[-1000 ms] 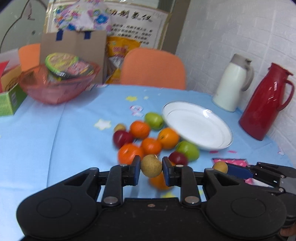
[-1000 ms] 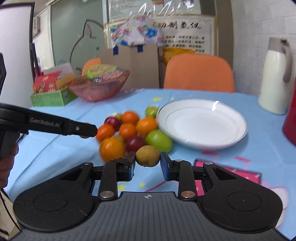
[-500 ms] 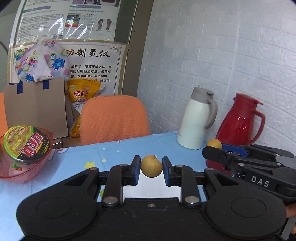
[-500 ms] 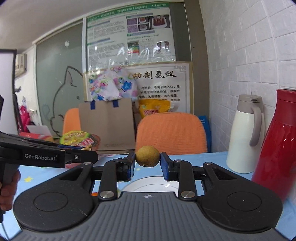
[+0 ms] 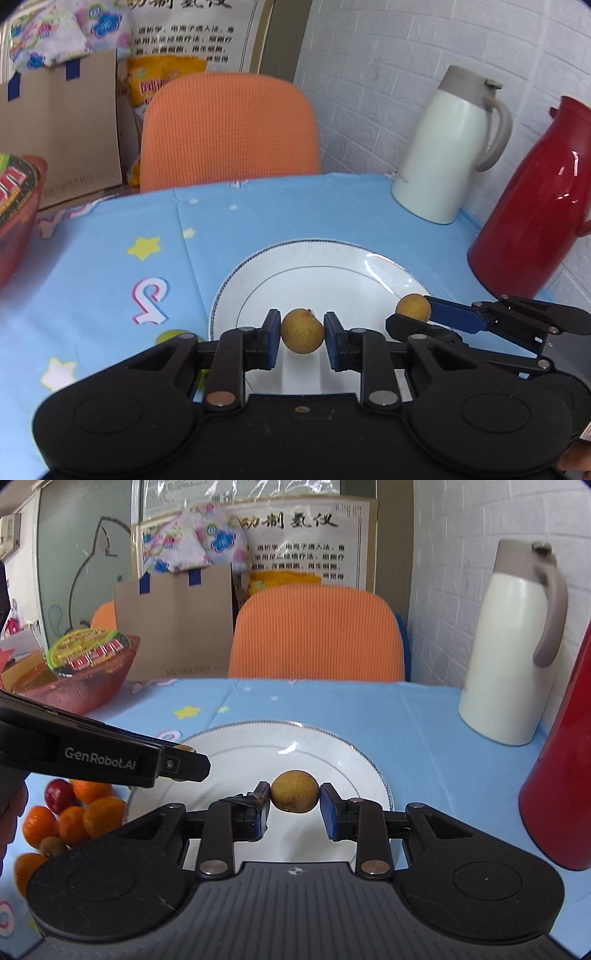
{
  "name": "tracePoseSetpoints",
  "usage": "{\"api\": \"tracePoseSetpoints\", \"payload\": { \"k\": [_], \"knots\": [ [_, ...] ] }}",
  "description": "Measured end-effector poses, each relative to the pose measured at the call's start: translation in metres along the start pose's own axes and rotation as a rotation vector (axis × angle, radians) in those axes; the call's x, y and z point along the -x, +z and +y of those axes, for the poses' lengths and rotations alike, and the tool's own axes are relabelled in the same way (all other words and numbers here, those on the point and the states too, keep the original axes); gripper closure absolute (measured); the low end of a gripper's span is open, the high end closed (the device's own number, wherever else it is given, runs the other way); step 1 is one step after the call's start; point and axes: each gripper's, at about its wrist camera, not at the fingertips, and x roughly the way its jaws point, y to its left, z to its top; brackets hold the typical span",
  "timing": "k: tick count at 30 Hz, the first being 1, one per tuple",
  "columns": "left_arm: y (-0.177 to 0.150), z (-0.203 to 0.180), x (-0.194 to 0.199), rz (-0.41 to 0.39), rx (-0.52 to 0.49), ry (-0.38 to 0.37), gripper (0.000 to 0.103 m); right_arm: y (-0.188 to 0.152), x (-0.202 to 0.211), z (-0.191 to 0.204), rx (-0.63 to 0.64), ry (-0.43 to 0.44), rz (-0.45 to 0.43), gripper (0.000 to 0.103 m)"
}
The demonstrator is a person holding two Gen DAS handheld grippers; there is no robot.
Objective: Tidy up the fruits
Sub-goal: 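Carry both longans over the white plate and open both tools to release, then lift both open tools away from the plate back toward the fruits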
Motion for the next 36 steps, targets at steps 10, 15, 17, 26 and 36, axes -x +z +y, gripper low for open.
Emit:
{"api": "tracePoseSetpoints", "payload": {
  "k": [10, 15, 17, 26, 36],
  "knots": [
    [0.002, 0.007, -0.037, 0.028, 0.022, 0.024, 0.0, -0.001, -0.036, -0.003, 0.046, 0.004, 0.053, 0.053],
    [0.002, 0.009, -0.043, 0.023, 0.035, 0.026, 0.0, -0.001, -0.043, -0.004, 0.039, 0.018, 0.065, 0.053],
    [0.002, 0.009, -0.043, 0.02, 0.035, 0.03, 0.0, -0.001, -0.046, -0.004, 0.04, 0.02, 0.067, 0.051],
    [0.007, 0.004, -0.01, -0.095, 0.036, 0.055, 0.0, 0.0, -0.025, -0.001, 0.08, -0.003, -0.004, 0.0],
    [-0.006, -0.004, 0.05, -0.154, 0.052, 0.125, 0.0, -0.005, 0.027, 0.013, 0.047, 0.022, -0.044, 0.0]
  ]
}}
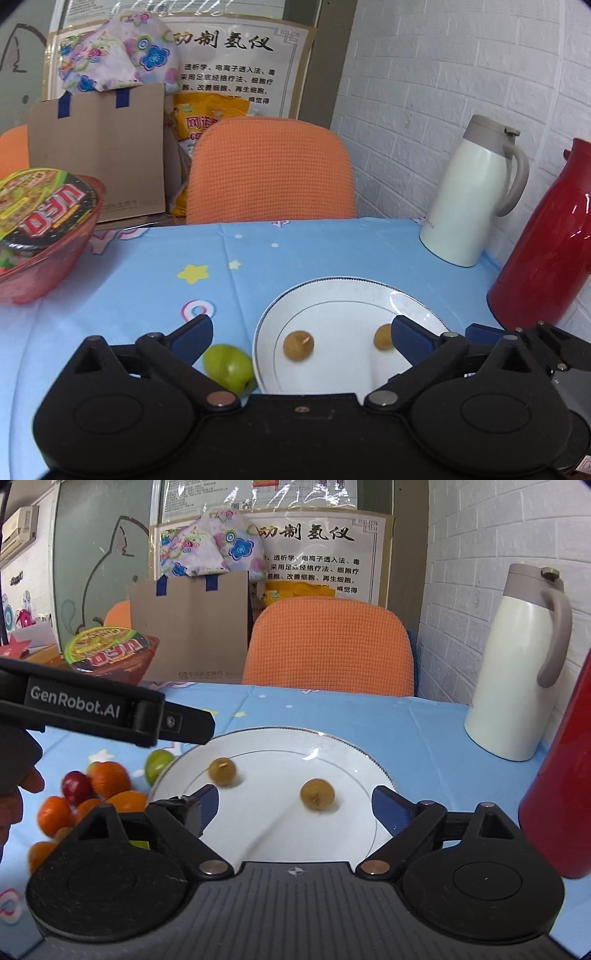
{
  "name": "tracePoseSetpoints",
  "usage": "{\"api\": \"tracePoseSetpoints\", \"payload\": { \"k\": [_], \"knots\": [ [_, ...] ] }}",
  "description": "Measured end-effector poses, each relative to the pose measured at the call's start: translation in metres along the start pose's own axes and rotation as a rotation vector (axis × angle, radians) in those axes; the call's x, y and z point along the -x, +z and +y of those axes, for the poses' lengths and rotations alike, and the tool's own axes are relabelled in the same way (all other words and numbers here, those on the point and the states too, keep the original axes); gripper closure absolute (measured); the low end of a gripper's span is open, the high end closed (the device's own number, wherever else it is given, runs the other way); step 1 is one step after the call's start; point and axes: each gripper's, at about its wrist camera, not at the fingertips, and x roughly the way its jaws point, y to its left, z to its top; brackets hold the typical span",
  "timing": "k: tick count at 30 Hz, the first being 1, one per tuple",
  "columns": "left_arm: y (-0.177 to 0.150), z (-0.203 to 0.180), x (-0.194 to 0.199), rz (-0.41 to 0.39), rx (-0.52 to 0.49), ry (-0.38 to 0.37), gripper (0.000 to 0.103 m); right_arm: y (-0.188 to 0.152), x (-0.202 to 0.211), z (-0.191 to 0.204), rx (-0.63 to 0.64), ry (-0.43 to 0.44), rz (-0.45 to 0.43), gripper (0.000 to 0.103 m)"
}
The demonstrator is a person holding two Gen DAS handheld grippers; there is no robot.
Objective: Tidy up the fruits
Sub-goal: 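Lift both open tools away from the plate back toward the fruits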
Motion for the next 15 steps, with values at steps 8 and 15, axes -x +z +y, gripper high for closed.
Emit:
{"api": "tracePoseSetpoints", "payload": {
  "k": [8, 15],
  "knots": [
    [-0.041, 0.016, 0.072, -0.057, 0.031, 0.046, 0.0, -0.027, 0.041, 0.031, -0.023, 0.038, 0.002, 0.0],
    [-0.088, 0.039, 0.111, -0.058, 0.107, 0.112, 0.0, -0.055, 0.06, 0.06, -0.023, 0.082, 0.036, 0.0]
  ]
}}
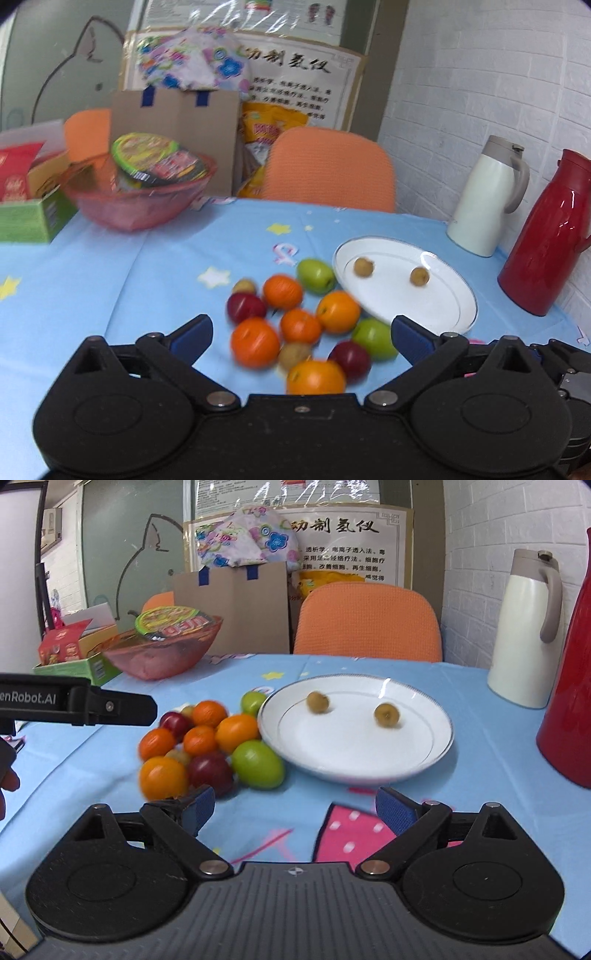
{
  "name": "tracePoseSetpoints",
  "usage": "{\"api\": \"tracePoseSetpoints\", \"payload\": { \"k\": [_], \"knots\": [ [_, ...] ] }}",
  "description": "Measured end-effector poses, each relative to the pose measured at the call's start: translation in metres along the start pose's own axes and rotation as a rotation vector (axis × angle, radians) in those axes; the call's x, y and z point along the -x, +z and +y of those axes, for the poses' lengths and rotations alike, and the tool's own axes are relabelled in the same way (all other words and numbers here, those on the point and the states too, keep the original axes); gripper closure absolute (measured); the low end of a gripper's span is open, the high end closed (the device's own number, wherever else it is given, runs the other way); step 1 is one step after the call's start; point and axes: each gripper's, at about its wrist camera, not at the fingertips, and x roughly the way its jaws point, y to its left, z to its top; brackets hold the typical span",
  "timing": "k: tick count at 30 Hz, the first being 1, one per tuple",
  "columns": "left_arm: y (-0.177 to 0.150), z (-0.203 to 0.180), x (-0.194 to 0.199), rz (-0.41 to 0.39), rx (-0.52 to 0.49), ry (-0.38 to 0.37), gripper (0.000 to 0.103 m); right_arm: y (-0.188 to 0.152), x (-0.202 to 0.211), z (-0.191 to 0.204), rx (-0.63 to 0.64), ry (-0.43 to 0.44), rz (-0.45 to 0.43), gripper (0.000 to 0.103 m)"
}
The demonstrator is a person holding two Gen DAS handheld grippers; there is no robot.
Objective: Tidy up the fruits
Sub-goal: 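Lift both open tools away from the plate back toward the fruits, then grasp an orange with the left tool while the right tool grasps a dark red plum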
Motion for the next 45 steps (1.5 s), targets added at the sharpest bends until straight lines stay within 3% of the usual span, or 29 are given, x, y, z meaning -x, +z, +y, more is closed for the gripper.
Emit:
{"api": "tracePoseSetpoints", "payload": {
  "k": [7, 18, 20, 25, 32, 39, 45],
  "knots": [
    [-0.031, 0.028, 0.019, 0.041, 0.055, 0.026, 0.0, -0.023, 0.004, 0.021, -0.006, -0.015, 0.007, 0.0],
    [-0.044, 0.051, 0.04, 0.018, 0.091, -0.049, 0.0, -0.018, 0.008, 0.042, -0.035, -0.008, -0.029, 0.0],
    [-0.042, 0.051, 0.038, 0.023, 0.088, -0.071, 0.0, -0.017, 0.007, 0.047, -0.018, -0.015, -0.029, 0.0],
    [-0.035, 0.038, 0.021, 0.041, 0.034, -0.129, 0.0, -0.016, 0.01, 0.045, -0.038, -0.06, -0.03, 0.014],
    [-0.029, 0.018, -0.019, 0.085, -0.012, -0.164, 0.0, -0.017, 0.014, 0.031, -0.064, -0.145, -0.025, 0.018],
    [-0.029, 0.006, -0.04, 0.111, -0.051, -0.142, 0.0, -0.02, 0.014, 0.024, -0.083, -0.14, -0.017, 0.02],
    [-0.032, 0.012, -0.046, 0.136, -0.019, -0.164, 0.0, -0.022, 0.012, 0.024, -0.095, -0.118, -0.011, 0.023]
  ]
}}
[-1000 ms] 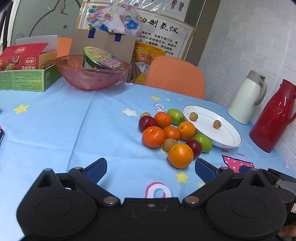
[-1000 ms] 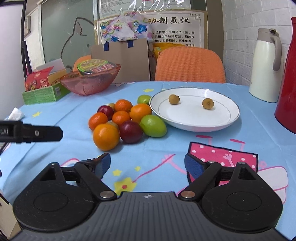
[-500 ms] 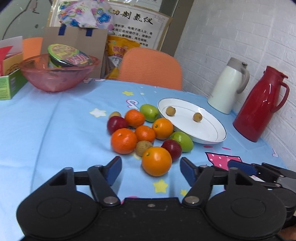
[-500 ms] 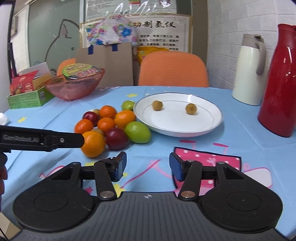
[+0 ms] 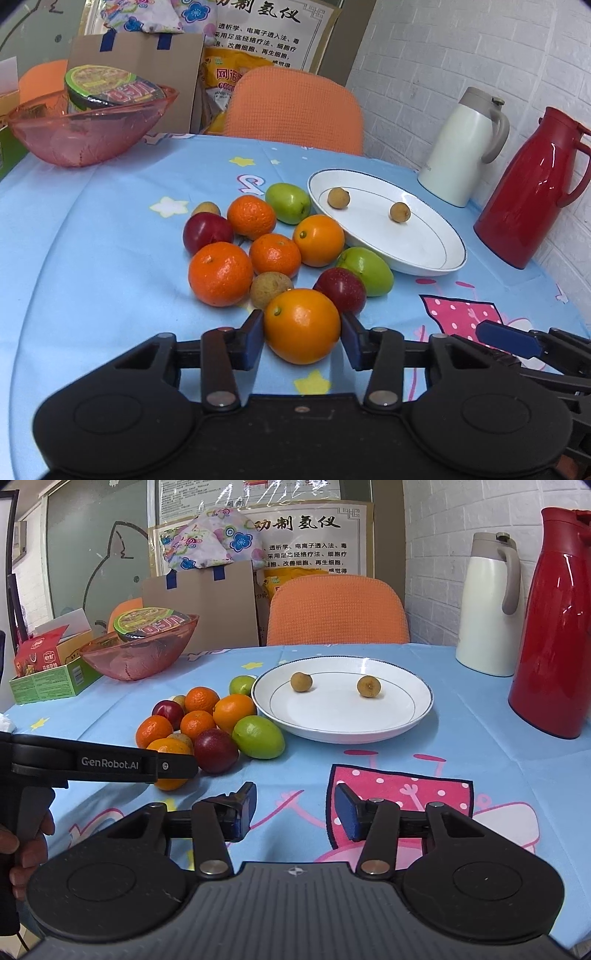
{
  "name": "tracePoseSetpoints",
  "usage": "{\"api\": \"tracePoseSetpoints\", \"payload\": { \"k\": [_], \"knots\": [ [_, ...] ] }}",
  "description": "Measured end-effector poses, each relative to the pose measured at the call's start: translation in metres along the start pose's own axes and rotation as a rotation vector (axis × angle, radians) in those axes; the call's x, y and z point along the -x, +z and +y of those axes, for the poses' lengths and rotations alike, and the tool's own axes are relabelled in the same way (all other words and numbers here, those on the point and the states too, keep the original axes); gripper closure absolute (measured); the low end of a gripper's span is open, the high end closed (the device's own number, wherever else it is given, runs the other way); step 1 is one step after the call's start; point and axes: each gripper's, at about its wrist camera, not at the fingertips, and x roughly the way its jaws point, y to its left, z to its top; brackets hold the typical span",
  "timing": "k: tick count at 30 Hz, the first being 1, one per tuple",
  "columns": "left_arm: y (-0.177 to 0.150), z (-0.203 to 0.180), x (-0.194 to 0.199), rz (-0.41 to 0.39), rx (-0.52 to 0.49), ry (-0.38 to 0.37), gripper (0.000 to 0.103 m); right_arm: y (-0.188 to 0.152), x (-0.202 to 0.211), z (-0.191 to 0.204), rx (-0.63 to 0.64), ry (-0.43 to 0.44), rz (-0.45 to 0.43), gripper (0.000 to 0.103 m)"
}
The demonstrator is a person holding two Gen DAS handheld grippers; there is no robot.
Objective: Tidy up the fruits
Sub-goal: 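Grasp an orange with the left tool while the right tool grasps a dark red plum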
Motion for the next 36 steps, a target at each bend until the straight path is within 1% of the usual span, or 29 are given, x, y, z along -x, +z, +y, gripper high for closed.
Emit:
{"api": "tracePoseSetpoints", "payload": {
  "k": [2, 5, 9, 15, 19, 23, 26, 30, 34, 36],
  "knots": [
    [-0.001, 0.001, 0.004, 0.004, -0.002, 0.001, 0.0, 0.0, 0.0, 0.0, -0.005, 0.012, 0.003, 0.025],
    [-0.006, 0.008, 0.015, 0.011, 0.012, -0.011, 0.0, 0.0, -0.002, 0.0, -0.021, 0.056, 0.01, 0.027],
    [-0.013, 0.02, 0.032, 0.007, 0.047, 0.008, 0.0, 0.002, -0.011, 0.008, -0.024, 0.112, 0.029, 0.028],
    [-0.016, 0.031, 0.04, 0.002, 0.071, 0.034, 0.0, 0.013, -0.03, 0.025, -0.017, 0.157, 0.041, 0.029],
    [-0.017, 0.036, 0.044, -0.006, 0.089, 0.018, 0.0, 0.019, -0.042, 0.033, -0.009, 0.163, 0.042, 0.029],
    [-0.015, 0.038, 0.05, -0.018, 0.079, 0.021, 0.0, 0.024, -0.051, 0.037, -0.014, 0.155, 0.039, 0.029],
    [-0.015, 0.04, 0.05, -0.017, 0.084, 0.01, 0.0, 0.026, -0.058, 0.039, -0.019, 0.153, 0.046, 0.029],
    [-0.015, 0.042, 0.047, -0.014, 0.083, 0.018, 0.0, 0.026, -0.062, 0.04, -0.014, 0.155, 0.046, 0.029],
    [-0.016, 0.042, 0.047, -0.006, 0.084, 0.006, 0.0, 0.026, -0.063, 0.045, 0.018, 0.149, 0.046, 0.029],
    [-0.015, 0.042, 0.046, -0.004, 0.087, 0.001, 0.0, 0.025, -0.065, 0.046, 0.022, 0.148, 0.048, 0.034]
  ]
}}
